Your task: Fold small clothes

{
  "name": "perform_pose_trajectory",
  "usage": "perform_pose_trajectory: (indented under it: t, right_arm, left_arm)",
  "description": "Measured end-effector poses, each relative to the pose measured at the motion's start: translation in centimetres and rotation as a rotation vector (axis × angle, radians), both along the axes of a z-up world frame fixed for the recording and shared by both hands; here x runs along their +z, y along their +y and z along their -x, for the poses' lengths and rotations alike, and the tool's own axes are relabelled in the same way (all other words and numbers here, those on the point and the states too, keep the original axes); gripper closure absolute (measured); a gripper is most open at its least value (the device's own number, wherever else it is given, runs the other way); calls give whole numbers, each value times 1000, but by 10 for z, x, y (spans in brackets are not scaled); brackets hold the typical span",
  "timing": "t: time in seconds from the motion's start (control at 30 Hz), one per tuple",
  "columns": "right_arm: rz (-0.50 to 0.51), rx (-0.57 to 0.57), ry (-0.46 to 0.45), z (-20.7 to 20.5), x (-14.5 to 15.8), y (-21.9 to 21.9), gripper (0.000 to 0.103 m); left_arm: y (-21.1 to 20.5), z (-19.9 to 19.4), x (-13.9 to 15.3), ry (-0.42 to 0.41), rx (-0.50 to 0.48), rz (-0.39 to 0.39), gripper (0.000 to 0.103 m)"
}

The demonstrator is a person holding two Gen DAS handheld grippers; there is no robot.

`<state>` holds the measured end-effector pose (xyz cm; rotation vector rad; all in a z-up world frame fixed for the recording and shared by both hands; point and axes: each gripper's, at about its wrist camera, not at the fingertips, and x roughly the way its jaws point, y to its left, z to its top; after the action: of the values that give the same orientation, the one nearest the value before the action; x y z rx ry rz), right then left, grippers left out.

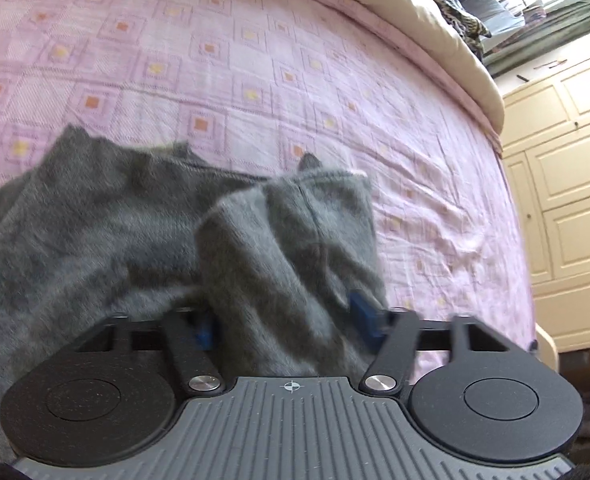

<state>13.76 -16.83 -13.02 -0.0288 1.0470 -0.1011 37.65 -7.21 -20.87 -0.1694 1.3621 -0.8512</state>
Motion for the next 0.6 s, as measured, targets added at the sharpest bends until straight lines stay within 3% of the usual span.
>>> perform_pose_trajectory:
  t: [0.03,0.07,0.13,0.2,0.47,0.6]
  right_arm:
    - [-1,0,0,1,0,1,89]
    - [0,0,-1,1,1,3,89]
    - [5,-1,-4,1,4,7,89]
    - [3,-6,-12,4,11,6,89]
    - [-93,60,-111,2,53,40,89]
    - [-155,117,-96,-20,44,75,89]
  left_arm:
    - [0,1,1,-19,6,-9,83]
    - [1,0,0,-23,8,-14,93]
    - [2,-1,0,-6,4,-6,94]
    - [3,2,9,-48,-2,-20,94]
    - [60,-9,72,-132,5,75,94]
    - [94,-27,66,-161,3,1,94]
